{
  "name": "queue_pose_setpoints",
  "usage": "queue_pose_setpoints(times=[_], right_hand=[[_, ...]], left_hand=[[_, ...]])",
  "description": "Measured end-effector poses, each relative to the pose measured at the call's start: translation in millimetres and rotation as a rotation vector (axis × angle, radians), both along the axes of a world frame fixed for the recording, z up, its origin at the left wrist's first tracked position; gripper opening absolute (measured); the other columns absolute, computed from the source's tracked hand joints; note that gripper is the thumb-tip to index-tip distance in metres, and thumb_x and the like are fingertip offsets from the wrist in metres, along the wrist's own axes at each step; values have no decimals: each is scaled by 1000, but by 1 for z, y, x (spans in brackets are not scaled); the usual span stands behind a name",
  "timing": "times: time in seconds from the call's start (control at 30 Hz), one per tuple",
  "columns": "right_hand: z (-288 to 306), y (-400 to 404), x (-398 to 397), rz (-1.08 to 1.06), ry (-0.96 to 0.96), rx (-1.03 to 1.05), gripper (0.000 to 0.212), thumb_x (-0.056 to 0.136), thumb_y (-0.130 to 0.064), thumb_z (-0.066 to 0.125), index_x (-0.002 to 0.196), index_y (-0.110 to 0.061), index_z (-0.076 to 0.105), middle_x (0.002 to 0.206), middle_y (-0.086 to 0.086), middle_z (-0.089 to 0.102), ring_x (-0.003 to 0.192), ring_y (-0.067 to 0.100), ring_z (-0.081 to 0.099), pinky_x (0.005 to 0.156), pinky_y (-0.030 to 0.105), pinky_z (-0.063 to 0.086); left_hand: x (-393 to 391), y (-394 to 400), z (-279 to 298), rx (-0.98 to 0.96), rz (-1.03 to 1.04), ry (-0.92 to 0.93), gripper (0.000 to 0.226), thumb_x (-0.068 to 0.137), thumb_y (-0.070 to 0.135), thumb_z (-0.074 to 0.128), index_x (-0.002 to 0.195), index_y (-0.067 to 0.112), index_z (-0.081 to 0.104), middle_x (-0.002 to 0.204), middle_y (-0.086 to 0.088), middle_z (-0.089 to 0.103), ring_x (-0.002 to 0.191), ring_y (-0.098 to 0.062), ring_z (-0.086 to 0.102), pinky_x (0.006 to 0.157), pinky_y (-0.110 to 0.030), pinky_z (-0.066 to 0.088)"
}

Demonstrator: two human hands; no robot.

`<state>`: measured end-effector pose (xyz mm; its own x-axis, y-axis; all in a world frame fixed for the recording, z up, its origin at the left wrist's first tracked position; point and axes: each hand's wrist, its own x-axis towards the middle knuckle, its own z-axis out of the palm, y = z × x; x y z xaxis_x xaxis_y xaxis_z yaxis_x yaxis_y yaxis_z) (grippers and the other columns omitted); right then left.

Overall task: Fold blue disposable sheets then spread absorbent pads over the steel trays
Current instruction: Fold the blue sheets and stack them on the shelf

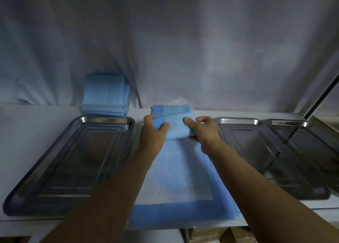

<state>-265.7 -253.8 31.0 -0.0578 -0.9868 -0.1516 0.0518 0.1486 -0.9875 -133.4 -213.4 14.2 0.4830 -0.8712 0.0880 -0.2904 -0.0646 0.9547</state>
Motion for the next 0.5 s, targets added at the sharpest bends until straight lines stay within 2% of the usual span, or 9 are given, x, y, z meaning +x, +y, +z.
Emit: queue_pose_setpoints(times=[0.07,0.1,0.2,0.27,0.3,0.37,0.43,0.5], right_hand=[[-1,-14,2,-32,-7,-22,37,83,-17,72,75,-19,36,81,1,49,69,15,50,57,29,48],[-2,-21,4,-55,24,-34,37,83,-20,71,72,-18,36,78,1,48,70,17,50,60,32,49],[-2,-46,14,-73,127,-28,32,86,-23,66,69,-15,40,80,6,51,77,23,50,69,37,51],[4,-64,18,-66,144,-19,19,88,-16,60,78,-10,45,91,11,51,83,25,51,66,35,53],[8,-73,19,-67,157,-29,15,88,-12,58,85,-8,45,94,11,50,85,26,52,63,33,54],[10,-90,17,-70,237,-76,14,88,-8,57,93,-8,44,90,7,48,82,25,53,62,33,54],[6,-106,17,-78,341,-112,16,87,-9,57,95,-11,44,81,2,46,70,21,52,72,42,56],[0,-119,20,-83,417,-154,17,86,-12,60,95,-14,45,75,1,47,71,22,53,83,47,55]], left_hand=[[4,-17,6,-21,49,314,34,83,14,67,102,17,40,89,1,48,93,-24,52,76,-34,46],[7,-26,7,-20,62,391,33,82,12,68,92,20,38,82,4,42,88,-21,49,72,-34,47],[12,-55,11,-18,108,334,33,83,11,65,69,21,37,71,4,42,80,-19,47,62,-30,41],[15,-77,16,-32,97,364,26,86,10,61,66,18,47,70,0,49,81,-20,50,64,-30,45],[16,-87,17,-36,49,414,20,88,9,58,70,17,54,76,-4,53,83,-21,52,68,-32,48],[20,-102,19,-21,-58,451,13,90,4,55,97,8,66,86,-8,57,85,-22,53,69,-29,47],[25,-117,14,-19,-98,341,31,88,0,58,119,1,61,92,-9,58,82,-22,54,66,-25,44],[27,-129,6,-29,-66,154,35,87,1,59,123,1,60,98,-10,60,87,-22,57,63,-23,44]])
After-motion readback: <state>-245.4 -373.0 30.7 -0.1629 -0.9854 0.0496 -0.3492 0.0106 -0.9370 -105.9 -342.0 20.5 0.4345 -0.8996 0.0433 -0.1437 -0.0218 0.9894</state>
